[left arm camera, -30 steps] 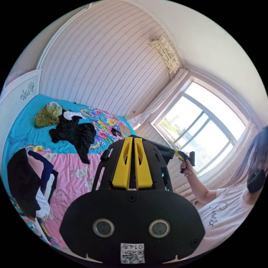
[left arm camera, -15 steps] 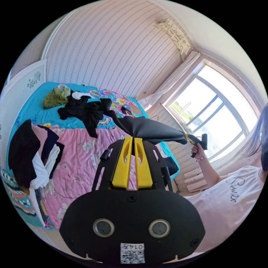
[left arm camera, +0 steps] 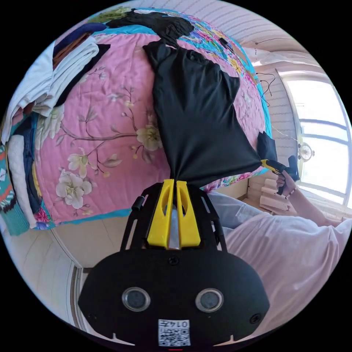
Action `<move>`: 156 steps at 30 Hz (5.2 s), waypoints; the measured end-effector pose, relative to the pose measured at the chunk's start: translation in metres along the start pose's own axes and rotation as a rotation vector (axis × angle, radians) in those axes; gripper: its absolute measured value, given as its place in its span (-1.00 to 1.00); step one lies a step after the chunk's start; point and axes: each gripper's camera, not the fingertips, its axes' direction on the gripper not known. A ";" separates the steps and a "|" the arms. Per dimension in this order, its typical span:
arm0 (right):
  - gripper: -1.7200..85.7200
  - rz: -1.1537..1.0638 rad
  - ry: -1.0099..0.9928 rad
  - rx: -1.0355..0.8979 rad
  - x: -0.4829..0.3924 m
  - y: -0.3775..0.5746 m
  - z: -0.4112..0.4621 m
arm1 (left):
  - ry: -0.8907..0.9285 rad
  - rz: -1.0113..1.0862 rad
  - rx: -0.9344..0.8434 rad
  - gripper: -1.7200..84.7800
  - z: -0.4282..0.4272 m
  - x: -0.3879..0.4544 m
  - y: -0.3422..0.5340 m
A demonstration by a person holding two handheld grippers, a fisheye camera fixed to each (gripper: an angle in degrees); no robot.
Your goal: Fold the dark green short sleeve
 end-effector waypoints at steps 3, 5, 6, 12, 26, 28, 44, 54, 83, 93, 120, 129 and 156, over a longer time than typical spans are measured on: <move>-0.96 -0.002 0.067 -0.054 -0.010 -0.002 0.015 | -0.004 0.025 -0.037 -0.98 0.018 -0.011 0.010; -0.96 0.023 0.077 -0.097 -0.015 -0.006 0.024 | 0.009 0.002 -0.058 -0.98 0.030 -0.020 0.015; -0.96 0.035 0.075 -0.110 -0.016 -0.008 0.027 | 0.019 -0.018 -0.064 -0.98 0.038 -0.026 0.017; -0.97 0.084 0.117 -0.158 -0.034 -0.029 0.053 | 0.014 -0.118 -0.020 -0.98 0.081 -0.054 0.006; -0.73 -0.062 0.315 -0.277 -0.068 -0.053 0.175 | -0.025 -0.135 -0.092 -0.83 0.183 -0.123 -0.001; -0.74 -0.037 0.299 -0.274 -0.064 -0.058 0.192 | -0.046 -0.098 -0.134 -0.83 0.203 -0.131 -0.004; -0.90 -0.027 0.215 -0.293 -0.016 -0.049 0.240 | 0.028 -0.096 -0.293 -0.96 0.292 -0.209 0.015; -0.87 -0.076 0.257 -0.033 0.011 -0.067 0.158 | -0.151 0.305 -0.175 -0.97 0.213 -0.140 -0.075; -0.81 -0.417 -0.224 0.394 -0.032 -0.254 0.185 | -0.313 0.584 0.149 -0.98 0.383 0.039 -0.375; -0.92 -0.309 -0.422 0.362 -0.064 -0.308 0.195 | -0.337 0.710 0.218 -0.98 0.357 0.077 -0.359; -0.93 -0.237 0.090 0.526 -0.204 -0.214 0.060 | -0.207 0.369 0.536 -0.96 0.159 -0.058 -0.236; -0.94 -0.835 -0.054 0.098 -0.473 -0.304 0.155 | -0.264 -0.157 0.665 -0.94 0.072 -0.230 -0.170; -0.93 -1.428 0.015 -0.501 -0.958 -0.316 0.347 | -0.069 -0.161 0.733 -0.98 -0.107 -0.322 -0.026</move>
